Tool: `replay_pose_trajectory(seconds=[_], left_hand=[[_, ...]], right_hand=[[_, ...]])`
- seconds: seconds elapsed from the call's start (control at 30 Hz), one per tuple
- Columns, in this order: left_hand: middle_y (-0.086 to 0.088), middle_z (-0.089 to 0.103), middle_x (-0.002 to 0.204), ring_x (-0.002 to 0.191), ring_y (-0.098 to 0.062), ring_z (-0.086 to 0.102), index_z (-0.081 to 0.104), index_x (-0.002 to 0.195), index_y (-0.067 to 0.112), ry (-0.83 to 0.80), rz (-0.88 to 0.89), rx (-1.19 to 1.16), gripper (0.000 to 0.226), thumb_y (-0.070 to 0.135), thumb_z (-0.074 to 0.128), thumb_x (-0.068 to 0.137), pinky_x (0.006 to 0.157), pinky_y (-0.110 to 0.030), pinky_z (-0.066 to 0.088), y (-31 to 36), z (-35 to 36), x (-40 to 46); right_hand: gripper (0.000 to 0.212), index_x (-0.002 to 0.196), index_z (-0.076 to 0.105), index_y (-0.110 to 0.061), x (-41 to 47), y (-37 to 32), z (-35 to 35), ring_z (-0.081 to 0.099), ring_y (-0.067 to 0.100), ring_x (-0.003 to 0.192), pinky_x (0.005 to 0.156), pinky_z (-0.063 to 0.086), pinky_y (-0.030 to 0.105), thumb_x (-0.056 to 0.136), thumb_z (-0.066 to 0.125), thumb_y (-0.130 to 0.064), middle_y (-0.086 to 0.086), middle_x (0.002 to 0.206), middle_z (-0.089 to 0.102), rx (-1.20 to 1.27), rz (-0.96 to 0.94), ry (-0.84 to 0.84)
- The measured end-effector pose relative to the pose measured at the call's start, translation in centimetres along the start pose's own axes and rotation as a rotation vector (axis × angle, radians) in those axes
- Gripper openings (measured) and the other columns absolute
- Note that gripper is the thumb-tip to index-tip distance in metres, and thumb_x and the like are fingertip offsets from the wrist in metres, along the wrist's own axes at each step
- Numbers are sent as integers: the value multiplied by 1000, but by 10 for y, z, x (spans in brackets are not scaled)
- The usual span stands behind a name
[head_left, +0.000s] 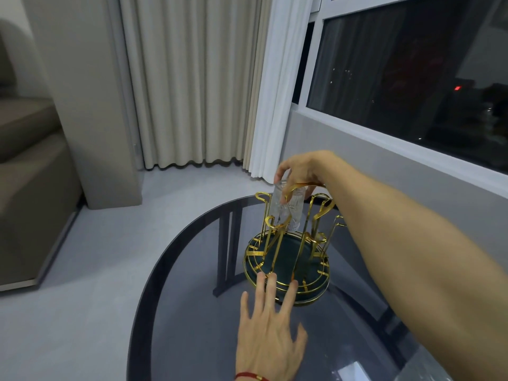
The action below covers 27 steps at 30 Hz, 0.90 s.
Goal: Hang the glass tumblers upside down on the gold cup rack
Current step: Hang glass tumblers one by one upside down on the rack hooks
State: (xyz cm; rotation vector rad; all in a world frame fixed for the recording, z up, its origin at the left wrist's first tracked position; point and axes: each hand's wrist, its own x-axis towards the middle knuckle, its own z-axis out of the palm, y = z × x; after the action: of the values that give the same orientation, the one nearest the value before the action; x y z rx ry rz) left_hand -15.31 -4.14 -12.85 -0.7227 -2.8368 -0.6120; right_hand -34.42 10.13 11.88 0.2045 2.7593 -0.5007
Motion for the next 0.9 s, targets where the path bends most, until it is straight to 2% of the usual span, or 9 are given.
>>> replay_pose_trajectory(seconds=[0.17, 0.27, 0.37, 0.47, 0.57, 0.67, 0.73, 0.8, 0.9], left_hand=[[-5, 3, 170, 151, -27, -18, 14, 157, 43, 31, 4, 18, 78, 59, 37, 84, 120, -58, 4, 0, 0, -1], [-5, 8, 170, 153, -28, -13, 17, 157, 42, 48, 1, 27, 76, 58, 33, 84, 121, -60, 10, 0, 1, -2], [-5, 12, 170, 154, -28, -10, 17, 156, 42, 50, -1, 25, 74, 59, 31, 86, 121, -60, 13, 0, 2, -3], [-5, 10, 170, 155, -27, -10, 9, 157, 43, 40, -3, 47, 74, 61, 25, 87, 122, -59, 14, 0, 0, -3], [-6, 5, 170, 155, -27, -13, 3, 158, 41, 2, -12, 78, 73, 58, 26, 91, 123, -56, 12, 3, -5, -3], [-12, 11, 168, 155, -32, -5, 16, 156, 39, -17, -32, 104, 69, 49, 43, 94, 120, -56, 21, 13, -19, -6], [-18, 25, 160, 152, -38, 6, 30, 151, 36, -3, -4, 136, 65, 41, 52, 90, 116, -53, 28, 28, -31, -9], [-13, 42, 147, 146, -37, 21, 43, 144, 31, 51, 95, 118, 60, 38, 56, 86, 111, -48, 34, 46, -41, -14], [-3, 52, 136, 135, -25, 35, 50, 141, 26, -15, 282, -214, 62, 40, 63, 82, 108, -41, 38, 80, -46, -27]], right_hand=[[51, 118, 64, -25, 11, 3, 2, 64, 35, 106, 88, 64, 48, 76, 90, -10, 14, 127, 56, 5, 22, -43], [43, 112, 67, -24, 7, 6, 1, 62, 27, 97, 72, 66, 40, 77, 90, -12, 9, 116, 59, 84, 16, -38], [41, 123, 70, -23, -4, 9, 0, 62, 29, 108, 65, 61, 35, 84, 84, -24, 7, 125, 61, 102, -35, 6], [40, 133, 67, -21, -26, 17, 0, 60, 30, 121, 78, 56, 37, 96, 70, -34, 4, 131, 61, 142, -116, 154], [33, 130, 69, -17, -69, 34, 3, 62, 21, 113, 83, 47, 29, 99, 65, -29, 2, 120, 65, 250, -211, 401], [25, 120, 74, -20, -129, 63, 15, 65, 7, 97, 81, 51, 26, 97, 66, -23, -3, 110, 71, 294, -258, 572], [21, 113, 76, -21, -173, 88, 31, 67, 7, 93, 81, 53, 26, 95, 66, -22, -4, 106, 73, 318, -247, 626], [16, 106, 78, -22, -212, 113, 51, 67, 6, 83, 76, 52, 25, 94, 67, -18, -3, 98, 75, 339, -220, 657], [17, 100, 79, -24, -266, 152, 89, 72, 11, 84, 83, 57, 30, 94, 68, -13, -3, 96, 80, 392, -141, 771]])
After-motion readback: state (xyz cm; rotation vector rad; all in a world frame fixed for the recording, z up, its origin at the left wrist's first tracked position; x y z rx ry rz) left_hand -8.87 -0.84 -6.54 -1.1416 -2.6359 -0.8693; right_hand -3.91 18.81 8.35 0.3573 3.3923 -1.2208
